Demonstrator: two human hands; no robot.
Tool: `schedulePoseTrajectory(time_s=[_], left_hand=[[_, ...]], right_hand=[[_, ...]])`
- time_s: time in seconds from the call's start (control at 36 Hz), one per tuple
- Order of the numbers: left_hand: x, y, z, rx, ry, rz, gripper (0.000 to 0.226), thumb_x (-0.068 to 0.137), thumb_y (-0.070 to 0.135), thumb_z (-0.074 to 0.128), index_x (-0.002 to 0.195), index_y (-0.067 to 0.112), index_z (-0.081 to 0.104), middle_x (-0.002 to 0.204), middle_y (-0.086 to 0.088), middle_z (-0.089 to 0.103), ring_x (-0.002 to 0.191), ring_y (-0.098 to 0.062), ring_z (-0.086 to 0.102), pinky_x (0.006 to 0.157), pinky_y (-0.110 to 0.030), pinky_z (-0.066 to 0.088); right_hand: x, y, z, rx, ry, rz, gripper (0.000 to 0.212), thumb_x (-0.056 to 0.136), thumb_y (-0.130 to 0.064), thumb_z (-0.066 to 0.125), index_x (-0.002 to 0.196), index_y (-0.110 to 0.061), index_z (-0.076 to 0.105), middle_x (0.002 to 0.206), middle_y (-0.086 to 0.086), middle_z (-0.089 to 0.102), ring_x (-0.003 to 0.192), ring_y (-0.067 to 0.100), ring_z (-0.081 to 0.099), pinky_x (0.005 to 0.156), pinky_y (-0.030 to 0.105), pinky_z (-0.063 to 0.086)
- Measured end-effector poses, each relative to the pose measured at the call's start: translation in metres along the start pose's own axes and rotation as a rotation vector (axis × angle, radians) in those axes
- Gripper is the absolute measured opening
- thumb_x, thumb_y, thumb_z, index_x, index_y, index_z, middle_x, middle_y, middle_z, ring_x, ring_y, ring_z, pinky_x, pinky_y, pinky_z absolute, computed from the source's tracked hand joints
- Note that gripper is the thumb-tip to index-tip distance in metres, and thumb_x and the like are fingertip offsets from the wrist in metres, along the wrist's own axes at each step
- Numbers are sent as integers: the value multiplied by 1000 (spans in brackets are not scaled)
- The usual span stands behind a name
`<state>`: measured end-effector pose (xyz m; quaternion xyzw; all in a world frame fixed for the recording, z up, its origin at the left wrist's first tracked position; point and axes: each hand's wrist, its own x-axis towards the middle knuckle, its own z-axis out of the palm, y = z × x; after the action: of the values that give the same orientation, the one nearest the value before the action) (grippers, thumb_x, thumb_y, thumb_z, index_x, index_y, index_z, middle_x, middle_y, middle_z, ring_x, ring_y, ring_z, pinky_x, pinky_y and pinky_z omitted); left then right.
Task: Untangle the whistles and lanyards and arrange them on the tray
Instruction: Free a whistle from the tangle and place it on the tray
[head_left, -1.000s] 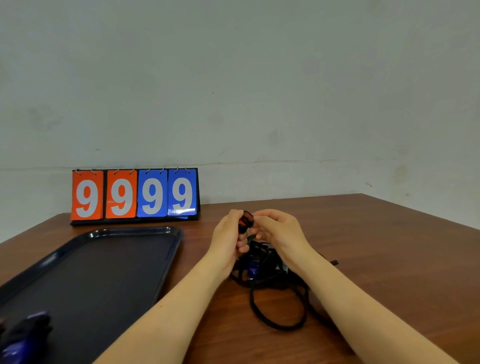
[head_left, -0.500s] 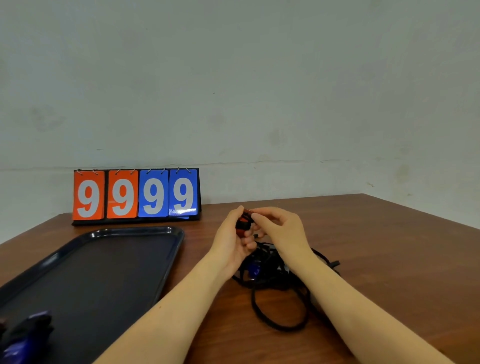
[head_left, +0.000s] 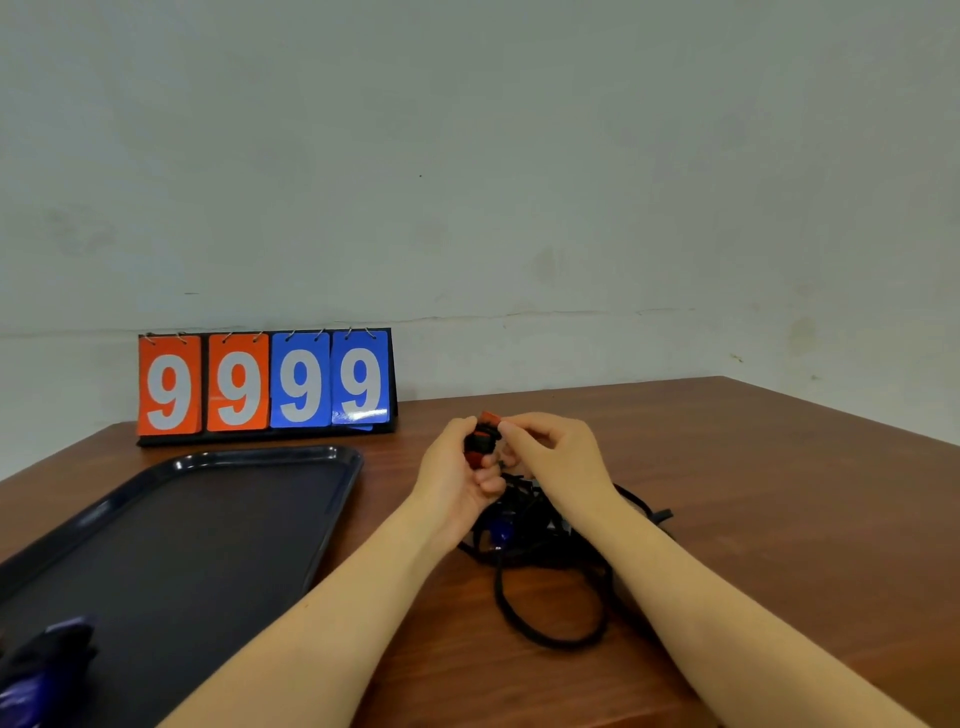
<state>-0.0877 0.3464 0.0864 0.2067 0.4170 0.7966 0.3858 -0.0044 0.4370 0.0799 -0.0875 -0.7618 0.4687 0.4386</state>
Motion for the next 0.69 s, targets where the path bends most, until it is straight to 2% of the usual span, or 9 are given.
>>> schedulePoseTrajectory(time_s=[0.08,0.14,0.22,0.25,0.31,0.39,0.5,0.61,0.69], left_hand=[[1,0,0,-34,-1,21,25,98,26,44,100,3,54,62,-4,54,48,-11,45,43,-19,33],[0,1,3,-50,-5,50,34,100,31,43,109,2,59,82,-11,73,71,-21,68,57,-23,45],[-1,1,5,-24,-10,55,39,102,39,37,117,11,61,105,-12,73,102,-27,67,78,-31,51],[0,1,5,15,-25,53,42,103,40,35,119,12,61,107,-11,73,98,-25,65,76,-30,50],[1,0,7,133,-33,55,46,103,42,32,120,12,62,107,-5,73,71,-15,56,62,-24,48],[7,-3,6,278,-6,73,46,103,42,34,121,10,62,81,-1,68,53,-10,48,53,-24,43],[5,-5,8,388,40,106,39,101,41,42,113,12,64,86,-4,66,63,-12,55,56,-26,46],[6,-3,6,701,142,291,27,101,32,40,120,22,57,98,1,62,81,-15,57,69,-28,47],[3,-6,0,901,152,502,29,101,26,40,128,28,52,117,5,57,100,-7,55,86,-26,48]], right_hand=[[-1,3,3,-93,-42,-4,21,94,-19,58,110,-25,70,91,-9,71,83,1,65,78,20,54],[-2,2,7,-121,-72,-4,29,94,-24,59,121,-29,63,100,-13,65,90,-5,60,81,15,50],[-3,-2,9,-90,-61,-23,34,92,-24,62,124,-33,60,103,-11,58,94,-2,56,80,12,45],[-2,-3,9,-65,-39,-20,32,91,-23,63,122,-33,61,102,-9,58,94,0,56,80,12,46],[1,-3,5,-14,4,0,25,90,-22,64,114,-32,65,101,-6,59,92,3,57,82,17,49],[6,-1,0,63,51,50,15,89,-23,65,102,-30,67,103,-3,64,94,7,62,79,20,50],[7,-2,-1,179,75,104,19,91,-21,64,109,-17,67,101,0,70,80,-1,67,62,12,48],[5,-4,-1,150,144,94,12,90,-22,64,100,-28,61,98,-11,66,91,3,63,69,15,49],[3,-5,-2,145,171,61,15,91,-20,62,102,-29,58,100,-5,66,93,11,64,74,25,55]])
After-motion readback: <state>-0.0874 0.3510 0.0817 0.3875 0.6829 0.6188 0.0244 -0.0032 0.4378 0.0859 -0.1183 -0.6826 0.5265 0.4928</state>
